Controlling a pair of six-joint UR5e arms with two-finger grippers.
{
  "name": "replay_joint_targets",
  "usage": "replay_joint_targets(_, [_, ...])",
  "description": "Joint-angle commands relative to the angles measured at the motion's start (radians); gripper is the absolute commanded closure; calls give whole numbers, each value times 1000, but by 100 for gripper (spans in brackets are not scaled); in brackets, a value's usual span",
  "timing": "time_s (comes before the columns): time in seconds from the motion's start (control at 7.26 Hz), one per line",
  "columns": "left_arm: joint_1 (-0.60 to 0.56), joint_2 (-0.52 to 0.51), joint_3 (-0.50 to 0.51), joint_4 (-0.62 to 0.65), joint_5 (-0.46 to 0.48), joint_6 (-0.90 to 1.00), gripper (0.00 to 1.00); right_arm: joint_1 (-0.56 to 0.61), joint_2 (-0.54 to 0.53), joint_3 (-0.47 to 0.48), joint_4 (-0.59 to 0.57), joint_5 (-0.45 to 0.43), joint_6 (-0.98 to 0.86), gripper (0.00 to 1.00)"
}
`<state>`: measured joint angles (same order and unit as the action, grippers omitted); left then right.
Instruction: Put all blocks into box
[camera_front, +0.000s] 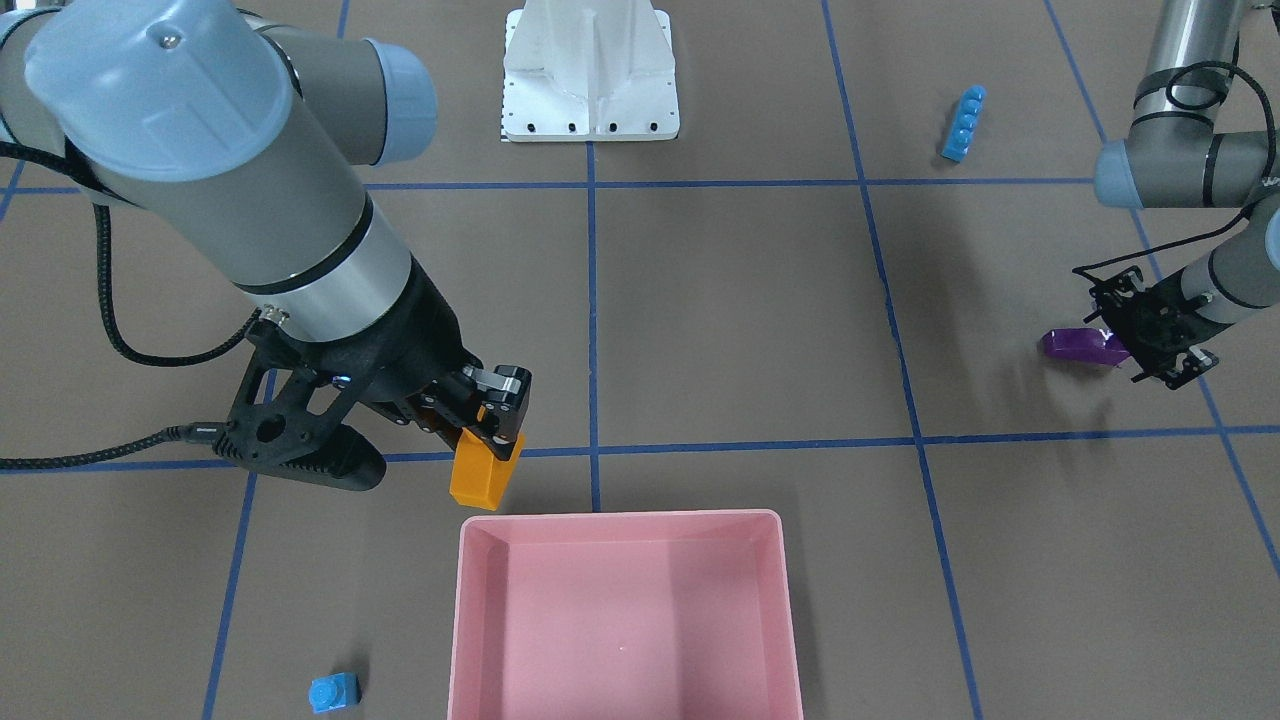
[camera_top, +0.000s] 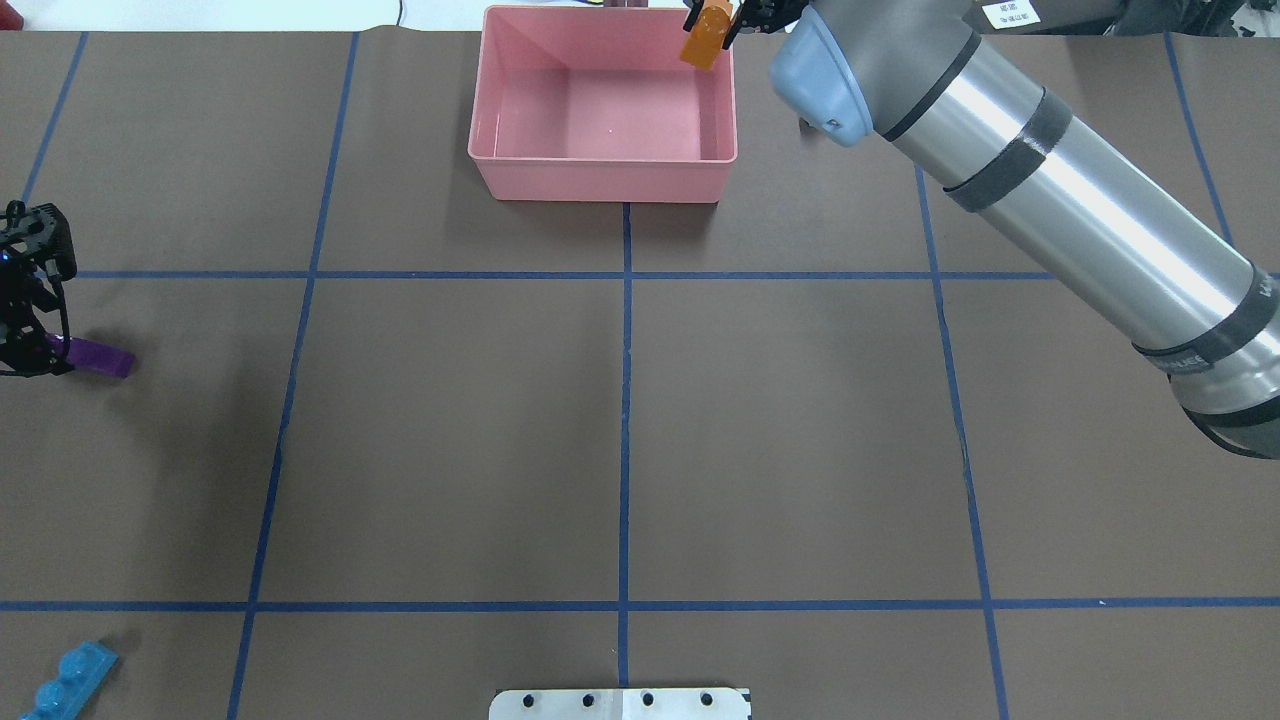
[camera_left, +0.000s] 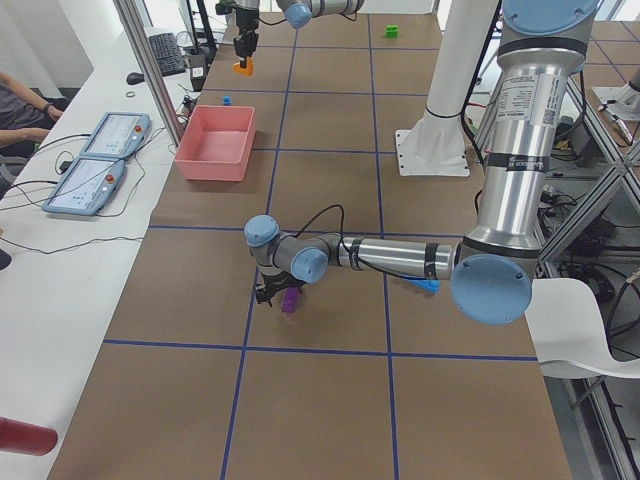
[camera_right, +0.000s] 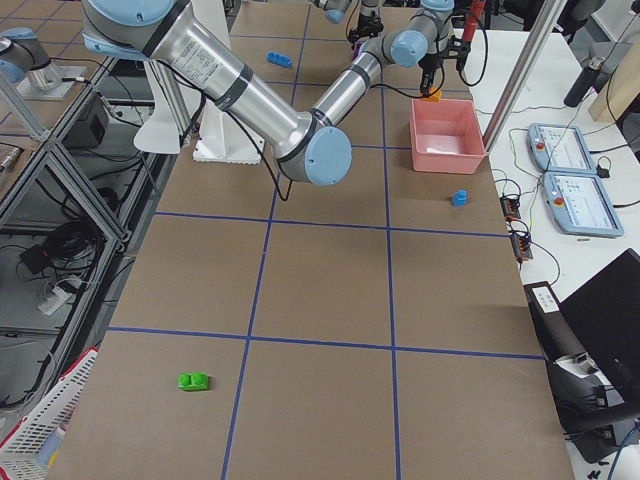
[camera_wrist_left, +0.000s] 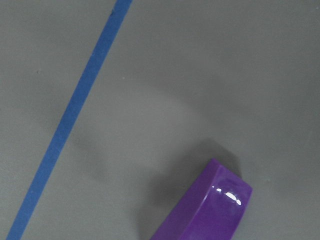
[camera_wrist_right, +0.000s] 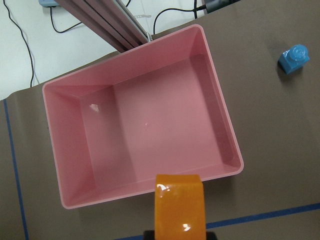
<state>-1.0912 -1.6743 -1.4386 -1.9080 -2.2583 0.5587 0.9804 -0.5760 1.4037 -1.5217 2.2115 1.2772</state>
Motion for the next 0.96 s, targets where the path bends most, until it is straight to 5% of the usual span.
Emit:
replay_joint_targets(0.0, [2,2,9,-6,0,-3,1,-6,4,0,0,-3,10,100])
replay_joint_targets(0.28, [4,4,20,-6,-1,-6,4,-8,8,0,0,-3,16,100])
replay_joint_targets(0.83, [8,2,12,-8,-1,-9,65,-6,8,0,2,-3,14,100])
